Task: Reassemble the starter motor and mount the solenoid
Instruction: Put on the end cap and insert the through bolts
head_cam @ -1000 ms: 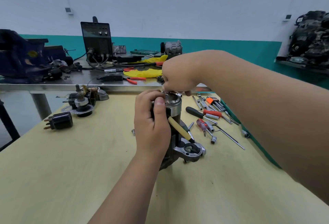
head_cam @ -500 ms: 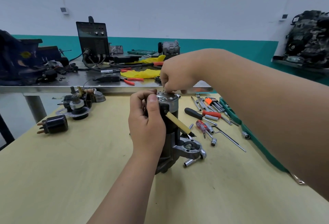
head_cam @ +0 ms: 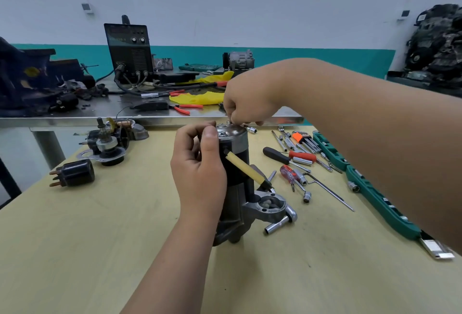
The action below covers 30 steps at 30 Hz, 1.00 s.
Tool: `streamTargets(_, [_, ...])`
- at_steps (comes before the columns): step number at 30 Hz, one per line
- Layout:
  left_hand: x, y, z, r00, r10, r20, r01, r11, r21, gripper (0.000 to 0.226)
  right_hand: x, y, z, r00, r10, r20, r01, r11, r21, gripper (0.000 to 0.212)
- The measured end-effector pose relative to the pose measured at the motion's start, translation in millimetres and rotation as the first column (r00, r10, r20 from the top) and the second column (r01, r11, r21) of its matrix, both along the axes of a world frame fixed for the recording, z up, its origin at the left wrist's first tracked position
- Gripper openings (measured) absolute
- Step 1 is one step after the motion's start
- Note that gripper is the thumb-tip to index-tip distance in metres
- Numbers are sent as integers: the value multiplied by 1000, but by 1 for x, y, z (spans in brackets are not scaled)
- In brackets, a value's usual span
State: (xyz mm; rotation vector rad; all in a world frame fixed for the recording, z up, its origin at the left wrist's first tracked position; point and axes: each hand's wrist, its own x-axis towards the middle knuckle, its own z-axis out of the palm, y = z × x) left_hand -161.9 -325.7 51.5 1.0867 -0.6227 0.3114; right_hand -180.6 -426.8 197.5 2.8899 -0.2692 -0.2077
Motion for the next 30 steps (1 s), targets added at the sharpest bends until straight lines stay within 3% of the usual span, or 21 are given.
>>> streamTargets(6, [3,3,-1,999,-36,-7,36,999,-36,13,-3,0,0,998,24,59,-30,994,109,15])
streamTargets(11, [10,5,-4,1000,-24,-19,23,999,-27,22,-1,1,-2,998,26,64,-27,999,21,29])
streamTargets(14, [11,7,-4,999,-32,-36,31,999,-33,27,-1,2,-1,996,42,76,-43,999,18,23])
streamTargets(18, [10,9,-3,996,-83,-42,80,994,-75,12,0,3,-2,996,46,82,-54,994,99,19])
streamTargets(23, [12,7,-4,996,-84,-38,81,994,-70,26,1,2,-3,996,11,85,-14,999,37,29])
streamTargets(26, [12,4,-5,997,-72,-22,71,995,-70,25,3,1,-4,997,0,79,-4,999,51,24])
streamTargets(30, [9,4,-5,998,-68,-12,67,996,-61,20,1,0,-4,997,-13,80,13,1000,4,35])
